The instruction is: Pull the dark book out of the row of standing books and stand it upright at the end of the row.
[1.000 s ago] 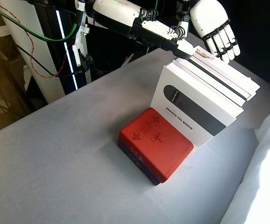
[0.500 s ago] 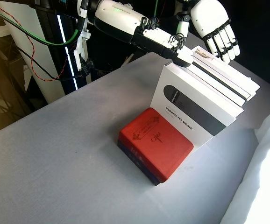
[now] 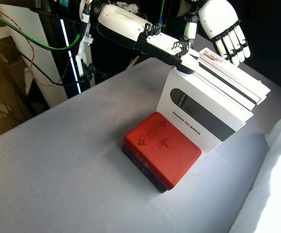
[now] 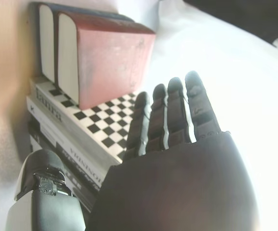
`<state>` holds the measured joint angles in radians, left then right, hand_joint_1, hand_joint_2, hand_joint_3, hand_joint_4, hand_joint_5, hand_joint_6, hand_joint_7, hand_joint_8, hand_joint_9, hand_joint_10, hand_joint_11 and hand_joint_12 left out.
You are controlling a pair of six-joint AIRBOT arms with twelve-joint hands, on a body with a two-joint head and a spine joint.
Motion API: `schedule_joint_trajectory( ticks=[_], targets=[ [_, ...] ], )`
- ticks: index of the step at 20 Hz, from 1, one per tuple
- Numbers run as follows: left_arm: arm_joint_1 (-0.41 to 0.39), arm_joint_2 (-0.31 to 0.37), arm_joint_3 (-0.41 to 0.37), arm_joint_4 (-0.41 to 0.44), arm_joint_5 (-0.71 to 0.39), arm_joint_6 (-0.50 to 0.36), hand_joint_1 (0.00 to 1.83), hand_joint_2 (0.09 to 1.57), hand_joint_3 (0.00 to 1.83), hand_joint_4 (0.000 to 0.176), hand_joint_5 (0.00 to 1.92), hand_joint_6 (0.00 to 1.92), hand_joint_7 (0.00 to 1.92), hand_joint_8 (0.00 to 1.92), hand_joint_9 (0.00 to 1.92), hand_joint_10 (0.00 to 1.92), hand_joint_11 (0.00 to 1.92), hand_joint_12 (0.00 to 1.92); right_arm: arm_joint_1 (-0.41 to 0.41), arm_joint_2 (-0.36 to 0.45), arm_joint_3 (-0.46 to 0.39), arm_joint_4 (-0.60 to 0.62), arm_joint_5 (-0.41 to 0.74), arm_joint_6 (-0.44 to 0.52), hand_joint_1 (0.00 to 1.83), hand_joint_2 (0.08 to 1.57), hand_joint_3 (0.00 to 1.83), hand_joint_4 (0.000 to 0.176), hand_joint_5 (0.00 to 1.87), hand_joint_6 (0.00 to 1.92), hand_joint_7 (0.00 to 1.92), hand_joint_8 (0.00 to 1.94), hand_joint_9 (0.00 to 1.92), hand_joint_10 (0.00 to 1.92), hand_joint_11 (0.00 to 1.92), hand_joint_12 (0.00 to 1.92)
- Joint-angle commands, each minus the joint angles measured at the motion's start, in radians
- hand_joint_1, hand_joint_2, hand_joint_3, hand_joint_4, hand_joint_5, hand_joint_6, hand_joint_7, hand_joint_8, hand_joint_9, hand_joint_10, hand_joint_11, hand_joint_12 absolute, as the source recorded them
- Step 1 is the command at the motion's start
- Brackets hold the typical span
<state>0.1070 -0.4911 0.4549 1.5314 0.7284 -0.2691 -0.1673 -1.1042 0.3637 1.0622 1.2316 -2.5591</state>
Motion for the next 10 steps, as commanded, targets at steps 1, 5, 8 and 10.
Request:
schedule_joint_trajectory(
  ticks=[1, 5, 8, 10],
  targets=[
    [-0.01, 0.008, 0.005, 0.069, 0.037, 0.005, 0.0, 1.06, 0.01, 0.0, 0.07, 0.0, 0.05, 0.0, 0.04, 0.01, 0.02, 0.1, 0.0, 0.009, -0.015, -0.05, 0.034, -0.013, 0.0, 1.11, 0.0, 0.0, 0.0, 0.0, 0.0, 0.0, 0.0, 0.0, 0.0, 0.0],
    [-0.01, 0.008, 0.005, 0.069, 0.037, 0.005, 0.0, 1.06, 0.0, 0.0, 0.08, 0.0, 0.06, 0.0, 0.05, 0.0, 0.0, 0.17, -0.006, 0.022, -0.094, -0.05, 0.055, -0.051, 0.0, 1.12, 0.01, 0.0, 0.0, 0.0, 0.0, 0.0, 0.0, 0.0, 0.0, 0.0],
    [-0.01, 0.008, 0.005, 0.069, 0.037, 0.005, 0.0, 1.06, 0.0, 0.0, 0.08, 0.0, 0.06, 0.0, 0.04, 0.0, 0.0, 0.18, -0.016, 0.032, -0.121, -0.041, 0.064, -0.065, 0.0, 1.11, 0.0, 0.0, 0.0, 0.0, 0.0, 0.0, 0.0, 0.0, 0.0, 0.0],
    [-0.011, 0.008, 0.005, 0.069, 0.037, 0.005, 0.0, 1.06, 0.0, 0.0, 0.08, 0.0, 0.06, 0.0, 0.05, 0.0, 0.0, 0.2, -0.034, 0.039, -0.144, -0.017, 0.074, -0.096, 0.0, 1.11, 0.0, 0.0, 0.0, 0.0, 0.0, 0.0, 0.0, 0.0, 0.0, 0.0]
  ],
)
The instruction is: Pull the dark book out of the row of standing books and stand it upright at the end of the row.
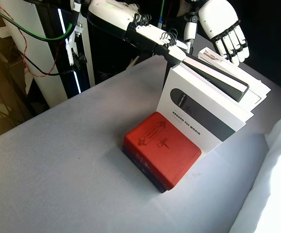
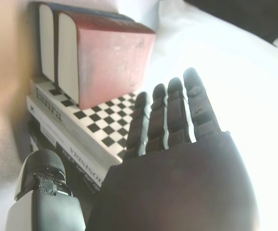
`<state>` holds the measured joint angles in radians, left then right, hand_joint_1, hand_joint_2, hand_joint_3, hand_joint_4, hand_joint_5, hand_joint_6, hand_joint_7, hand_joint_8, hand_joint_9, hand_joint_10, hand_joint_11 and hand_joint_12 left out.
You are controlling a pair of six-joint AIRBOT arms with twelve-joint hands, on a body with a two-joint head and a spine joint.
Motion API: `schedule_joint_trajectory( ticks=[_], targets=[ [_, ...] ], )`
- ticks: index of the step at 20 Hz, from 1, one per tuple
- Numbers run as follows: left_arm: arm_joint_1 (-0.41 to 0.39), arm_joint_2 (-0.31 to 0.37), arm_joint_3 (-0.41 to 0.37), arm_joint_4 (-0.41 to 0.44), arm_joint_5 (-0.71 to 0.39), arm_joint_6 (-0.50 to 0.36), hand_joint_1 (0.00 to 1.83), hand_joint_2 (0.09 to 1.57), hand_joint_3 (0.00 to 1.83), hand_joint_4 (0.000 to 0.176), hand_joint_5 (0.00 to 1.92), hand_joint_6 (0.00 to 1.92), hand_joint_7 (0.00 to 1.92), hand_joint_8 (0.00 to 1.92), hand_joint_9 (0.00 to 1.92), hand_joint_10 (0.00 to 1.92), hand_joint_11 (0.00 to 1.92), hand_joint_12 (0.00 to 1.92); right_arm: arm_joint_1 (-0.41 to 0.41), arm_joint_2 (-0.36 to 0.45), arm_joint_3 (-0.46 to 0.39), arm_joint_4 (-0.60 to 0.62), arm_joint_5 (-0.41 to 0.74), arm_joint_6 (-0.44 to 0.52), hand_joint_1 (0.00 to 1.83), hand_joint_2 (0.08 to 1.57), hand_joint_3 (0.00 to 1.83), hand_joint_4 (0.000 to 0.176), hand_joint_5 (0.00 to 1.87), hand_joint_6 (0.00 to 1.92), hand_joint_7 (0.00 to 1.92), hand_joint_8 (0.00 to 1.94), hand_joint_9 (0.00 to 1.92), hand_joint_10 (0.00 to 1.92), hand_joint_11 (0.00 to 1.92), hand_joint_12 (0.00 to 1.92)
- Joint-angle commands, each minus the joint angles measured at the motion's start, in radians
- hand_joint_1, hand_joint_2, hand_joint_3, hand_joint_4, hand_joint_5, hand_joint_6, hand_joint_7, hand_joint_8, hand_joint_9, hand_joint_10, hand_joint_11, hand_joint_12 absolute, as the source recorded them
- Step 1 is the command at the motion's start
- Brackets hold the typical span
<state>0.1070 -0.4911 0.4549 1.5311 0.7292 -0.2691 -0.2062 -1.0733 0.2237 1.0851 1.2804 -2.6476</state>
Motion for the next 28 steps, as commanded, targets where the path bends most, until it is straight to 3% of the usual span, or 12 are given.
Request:
schedule_joint_trajectory(
  ticks=[1, 16, 28],
  targets=[
    [-0.01, 0.008, 0.005, 0.069, 0.034, 0.005, 0.0, 1.06, 0.0, 0.0, 0.07, 0.0, 0.05, 0.0, 0.04, 0.0, 0.0, 0.18, -0.009, 0.009, -0.013, -0.039, 0.033, -0.02, 0.0, 1.11, 0.0, 0.0, 0.0, 0.0, 0.0, 0.0, 0.0, 0.0, 0.0, 0.0],
    [-0.01, 0.008, 0.008, 0.069, 0.03, 0.012, 0.0, 1.1, 0.0, 0.0, 0.05, 0.0, 0.03, 0.0, 0.0, 0.0, 0.0, 0.03, -0.17, 0.039, -0.18, -0.03, 0.128, -0.163, 0.0, 1.12, 0.0, 0.0, 0.0, 0.0, 0.0, 0.0, 0.0, 0.0, 0.0, 0.0],
    [-0.01, 0.008, 0.011, 0.07, 0.03, 0.012, 0.0, 1.11, 0.0, 0.0, 0.04, 0.0, 0.02, 0.0, 0.0, 0.0, 0.0, 0.0, -0.255, 0.044, -0.224, -0.03, 0.129, -0.194, 0.0, 1.12, 0.0, 0.0, 0.0, 0.0, 0.0, 0.0, 0.0, 0.0, 0.0, 0.0]
  ],
)
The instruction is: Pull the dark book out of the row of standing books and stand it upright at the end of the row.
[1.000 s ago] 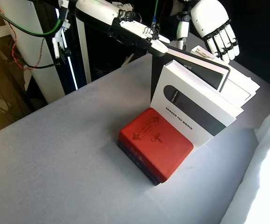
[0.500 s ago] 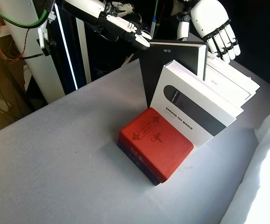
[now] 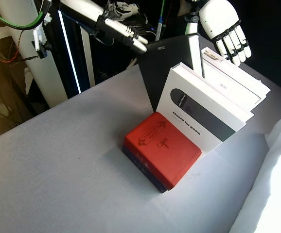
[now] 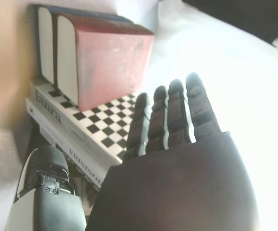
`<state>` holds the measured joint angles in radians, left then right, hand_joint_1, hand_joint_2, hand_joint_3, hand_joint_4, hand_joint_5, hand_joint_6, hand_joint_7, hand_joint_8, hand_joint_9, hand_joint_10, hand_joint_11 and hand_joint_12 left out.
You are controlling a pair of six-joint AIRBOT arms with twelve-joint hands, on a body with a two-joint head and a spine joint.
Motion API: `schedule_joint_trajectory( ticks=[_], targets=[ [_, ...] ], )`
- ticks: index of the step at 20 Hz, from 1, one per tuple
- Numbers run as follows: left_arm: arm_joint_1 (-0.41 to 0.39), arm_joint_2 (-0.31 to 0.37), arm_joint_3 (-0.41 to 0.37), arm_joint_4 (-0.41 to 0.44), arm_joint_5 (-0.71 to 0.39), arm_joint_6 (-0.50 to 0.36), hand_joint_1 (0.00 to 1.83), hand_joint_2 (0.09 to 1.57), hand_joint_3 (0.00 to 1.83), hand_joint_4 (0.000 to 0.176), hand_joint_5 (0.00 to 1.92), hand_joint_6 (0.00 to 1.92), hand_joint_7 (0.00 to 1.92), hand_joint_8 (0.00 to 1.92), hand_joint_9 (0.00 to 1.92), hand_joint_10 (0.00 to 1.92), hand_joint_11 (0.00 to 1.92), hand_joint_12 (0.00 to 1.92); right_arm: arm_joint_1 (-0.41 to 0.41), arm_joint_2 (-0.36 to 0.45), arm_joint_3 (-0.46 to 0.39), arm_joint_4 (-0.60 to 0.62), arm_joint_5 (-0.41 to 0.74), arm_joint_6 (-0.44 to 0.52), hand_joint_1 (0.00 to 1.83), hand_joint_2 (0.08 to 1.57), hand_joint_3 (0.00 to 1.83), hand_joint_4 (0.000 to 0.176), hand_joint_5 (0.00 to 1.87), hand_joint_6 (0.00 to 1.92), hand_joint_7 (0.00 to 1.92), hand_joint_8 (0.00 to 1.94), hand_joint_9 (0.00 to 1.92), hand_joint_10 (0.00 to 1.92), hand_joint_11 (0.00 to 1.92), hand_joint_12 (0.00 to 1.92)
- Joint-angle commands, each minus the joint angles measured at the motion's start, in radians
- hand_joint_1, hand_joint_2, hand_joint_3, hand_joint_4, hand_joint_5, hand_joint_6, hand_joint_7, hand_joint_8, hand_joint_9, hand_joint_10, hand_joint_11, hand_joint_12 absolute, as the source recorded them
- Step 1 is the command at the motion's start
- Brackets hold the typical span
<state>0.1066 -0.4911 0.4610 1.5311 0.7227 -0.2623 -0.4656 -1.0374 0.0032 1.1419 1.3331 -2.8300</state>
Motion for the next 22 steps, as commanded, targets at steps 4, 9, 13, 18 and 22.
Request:
schedule_joint_trajectory(
  ticks=[4, 9, 13, 18, 22],
  targets=[
    [-0.01, 0.008, 0.004, 0.07, 0.037, 0.005, 0.0, 1.12, 0.0, 0.0, 0.04, 0.0, 0.02, 0.0, 0.0, 0.0, 0.01, 0.0, 0.005, 0.008, -0.005, -0.055, 0.075, -0.017, 0.0, 1.13, 0.01, 0.0, 0.03, 0.01, 0.02, 0.01, 0.0, 0.0, 0.0, 0.0],
    [-0.01, 0.008, 0.004, 0.07, 0.037, 0.005, 0.0, 1.11, 0.0, 0.0, 0.04, 0.01, 0.02, 0.0, 0.0, 0.0, 0.0, 0.0, -0.021, 0.008, -0.005, -0.019, 0.062, -0.026, 0.0, 1.13, 0.0, 0.0, 0.02, 0.0, 0.01, 0.0, 0.0, 0.0, 0.0, 0.0],
    [-0.01, 0.008, 0.004, 0.07, 0.037, 0.005, 0.0, 1.12, 0.0, 0.0, 0.06, 0.01, 0.03, 0.01, 0.01, 0.0, 0.01, 0.01, -0.024, 0.009, 0.004, 0.01, 0.049, -0.028, 0.0, 1.12, 0.0, 0.0, 0.0, 0.0, 0.0, 0.0, 0.0, 0.0, 0.0, 0.0],
    [-0.01, 0.008, 0.004, 0.07, 0.037, 0.005, 0.0, 1.11, 0.0, 0.0, 0.04, 0.0, 0.02, 0.0, 0.0, 0.0, 0.0, 0.0, -0.031, 0.009, 0.03, 0.031, 0.025, -0.028, 0.0, 1.12, 0.0, 0.0, 0.01, 0.0, 0.0, 0.0, 0.0, 0.0, 0.0, 0.0],
    [-0.01, 0.008, 0.004, 0.07, 0.037, 0.005, 0.0, 1.12, 0.0, 0.0, 0.04, 0.0, 0.02, 0.0, 0.0, 0.0, 0.0, 0.0, -0.047, 0.008, 0.03, 0.031, 0.011, -0.028, 0.0, 1.13, 0.0, 0.0, 0.02, 0.01, 0.01, 0.0, 0.0, 0.0, 0.0, 0.0]
  ],
)
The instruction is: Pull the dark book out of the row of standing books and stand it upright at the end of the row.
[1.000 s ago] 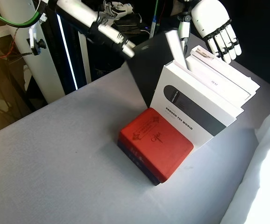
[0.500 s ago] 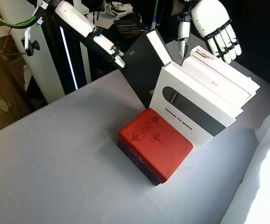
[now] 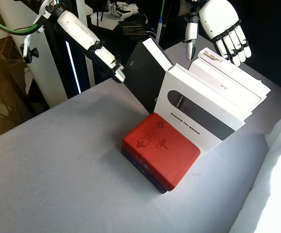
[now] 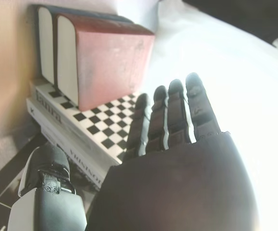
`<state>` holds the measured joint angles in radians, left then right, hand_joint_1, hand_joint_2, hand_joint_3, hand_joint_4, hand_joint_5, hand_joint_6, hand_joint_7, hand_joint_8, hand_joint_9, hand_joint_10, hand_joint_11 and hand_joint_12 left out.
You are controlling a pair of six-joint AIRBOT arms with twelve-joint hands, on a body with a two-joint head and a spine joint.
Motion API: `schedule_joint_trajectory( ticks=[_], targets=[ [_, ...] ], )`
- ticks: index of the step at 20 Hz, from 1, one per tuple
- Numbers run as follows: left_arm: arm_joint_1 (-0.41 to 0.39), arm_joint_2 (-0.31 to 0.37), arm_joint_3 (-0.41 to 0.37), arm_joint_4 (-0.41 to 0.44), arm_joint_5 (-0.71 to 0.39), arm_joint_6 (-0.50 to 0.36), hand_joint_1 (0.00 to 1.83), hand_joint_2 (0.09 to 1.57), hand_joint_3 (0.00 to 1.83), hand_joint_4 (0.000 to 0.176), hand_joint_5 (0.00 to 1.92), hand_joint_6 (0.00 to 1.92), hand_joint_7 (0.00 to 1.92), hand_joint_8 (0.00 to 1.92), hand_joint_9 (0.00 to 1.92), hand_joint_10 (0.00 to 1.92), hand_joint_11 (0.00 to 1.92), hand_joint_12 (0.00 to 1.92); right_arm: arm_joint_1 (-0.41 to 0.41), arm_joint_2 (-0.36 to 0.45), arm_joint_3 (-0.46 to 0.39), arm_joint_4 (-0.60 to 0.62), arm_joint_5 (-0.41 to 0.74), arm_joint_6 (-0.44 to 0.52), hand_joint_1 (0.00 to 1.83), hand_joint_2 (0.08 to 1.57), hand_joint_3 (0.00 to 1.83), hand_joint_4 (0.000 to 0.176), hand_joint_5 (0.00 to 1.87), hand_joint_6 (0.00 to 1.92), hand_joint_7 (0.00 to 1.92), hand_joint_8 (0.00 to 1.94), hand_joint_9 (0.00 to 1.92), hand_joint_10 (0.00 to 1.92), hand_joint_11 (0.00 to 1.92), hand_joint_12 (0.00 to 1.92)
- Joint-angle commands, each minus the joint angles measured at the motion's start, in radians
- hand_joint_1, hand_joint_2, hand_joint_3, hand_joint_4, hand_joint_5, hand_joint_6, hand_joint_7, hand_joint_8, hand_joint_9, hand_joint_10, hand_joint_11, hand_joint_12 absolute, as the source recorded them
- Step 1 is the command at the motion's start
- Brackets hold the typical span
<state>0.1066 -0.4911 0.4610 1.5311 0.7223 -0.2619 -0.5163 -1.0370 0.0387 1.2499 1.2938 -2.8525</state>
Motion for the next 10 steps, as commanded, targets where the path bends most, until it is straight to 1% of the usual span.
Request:
schedule_joint_trajectory(
  ticks=[1, 7, 10],
  targets=[
    [-0.01, 0.008, 0.004, 0.07, 0.037, 0.005, 0.0, 1.11, 0.0, 0.0, 0.03, 0.0, 0.01, 0.0, 0.0, 0.0, 0.0, 0.0, -0.002, 0.008, -0.006, -0.077, 0.047, -0.005, 0.0, 1.13, 0.0, 0.0, 0.01, 0.0, 0.0, 0.0, 0.0, 0.0, 0.0, 0.0],
    [-0.01, 0.008, 0.004, 0.07, 0.037, 0.005, 0.0, 1.12, 0.0, 0.0, 0.04, 0.0, 0.01, 0.0, 0.0, 0.0, 0.01, 0.01, -0.049, 0.008, -0.009, -0.077, 0.014, -0.014, 0.0, 1.12, 0.0, 0.0, 0.01, 0.0, 0.0, 0.0, 0.0, 0.0, 0.0, 0.0],
    [-0.01, 0.008, 0.004, 0.07, 0.037, 0.005, 0.0, 1.12, 0.0, 0.0, 0.04, 0.0, 0.01, 0.0, 0.0, 0.0, 0.01, 0.01, -0.046, 0.008, -0.004, -0.075, 0.012, -0.01, 0.0, 1.12, 0.0, 0.0, 0.0, 0.0, 0.0, 0.0, 0.0, 0.0, 0.0, 0.0]
  ],
)
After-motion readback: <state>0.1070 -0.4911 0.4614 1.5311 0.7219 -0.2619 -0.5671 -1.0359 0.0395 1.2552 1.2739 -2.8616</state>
